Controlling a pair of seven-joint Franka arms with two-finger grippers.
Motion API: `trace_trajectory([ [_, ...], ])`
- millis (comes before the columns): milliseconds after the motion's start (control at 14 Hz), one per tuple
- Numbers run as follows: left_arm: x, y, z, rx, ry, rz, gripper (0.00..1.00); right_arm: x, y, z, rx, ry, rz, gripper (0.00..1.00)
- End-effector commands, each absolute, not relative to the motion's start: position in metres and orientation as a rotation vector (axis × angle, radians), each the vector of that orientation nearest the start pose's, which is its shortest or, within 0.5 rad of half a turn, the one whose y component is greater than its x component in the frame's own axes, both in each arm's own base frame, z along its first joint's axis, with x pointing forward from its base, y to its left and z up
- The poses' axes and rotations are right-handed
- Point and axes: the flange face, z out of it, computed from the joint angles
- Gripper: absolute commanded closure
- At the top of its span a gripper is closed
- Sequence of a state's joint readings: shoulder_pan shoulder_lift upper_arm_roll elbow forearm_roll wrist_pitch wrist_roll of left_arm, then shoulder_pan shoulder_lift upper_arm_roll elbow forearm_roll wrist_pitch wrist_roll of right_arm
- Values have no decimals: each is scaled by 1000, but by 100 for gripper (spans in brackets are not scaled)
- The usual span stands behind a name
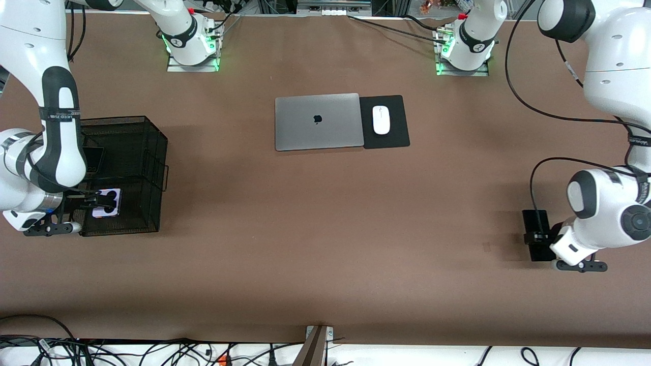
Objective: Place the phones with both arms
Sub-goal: 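Carry the black slab phone with the left gripper to the table middle and release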
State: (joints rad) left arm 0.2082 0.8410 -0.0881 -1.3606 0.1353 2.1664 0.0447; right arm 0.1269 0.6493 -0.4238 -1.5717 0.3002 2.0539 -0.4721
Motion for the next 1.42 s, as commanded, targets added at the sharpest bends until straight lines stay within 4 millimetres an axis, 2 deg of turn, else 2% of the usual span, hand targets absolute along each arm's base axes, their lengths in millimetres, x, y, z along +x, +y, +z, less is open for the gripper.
trace_trajectory([
  [0, 730, 60, 220, -3076, -162, 62, 64, 682, -132, 311, -3072, -186, 112, 1],
  [142, 732, 14, 219, -3050, -243, 51, 66, 688, -123, 331, -3056, -191, 152, 2],
  [285, 731, -42, 217, -3037, -302, 46, 66, 691, -111, 353, -3064, -135, 230, 2],
  [427, 725, -91, 217, -3020, -370, 50, 66, 694, -85, 374, -3055, -55, 303, 2],
  [712, 692, -210, 211, -2961, -458, 91, 66, 692, -42, 416, -3007, 171, 427, 2],
  [784, 681, -242, 206, -2947, -513, 87, 66, 691, -31, 421, -2988, 200, 443, 2],
  [997, 658, -300, 203, -2939, -577, 79, 67, 691, 4, 424, -2978, 240, 452, 2],
  [1068, 651, -313, 201, -2938, -660, 99, 67, 691, 10, 423, -2982, 243, 457, 2],
  [1353, 649, -335, 197, -2886, -1063, 169, 66, 691, 9, 425, -2980, 240, 454, 1],
])
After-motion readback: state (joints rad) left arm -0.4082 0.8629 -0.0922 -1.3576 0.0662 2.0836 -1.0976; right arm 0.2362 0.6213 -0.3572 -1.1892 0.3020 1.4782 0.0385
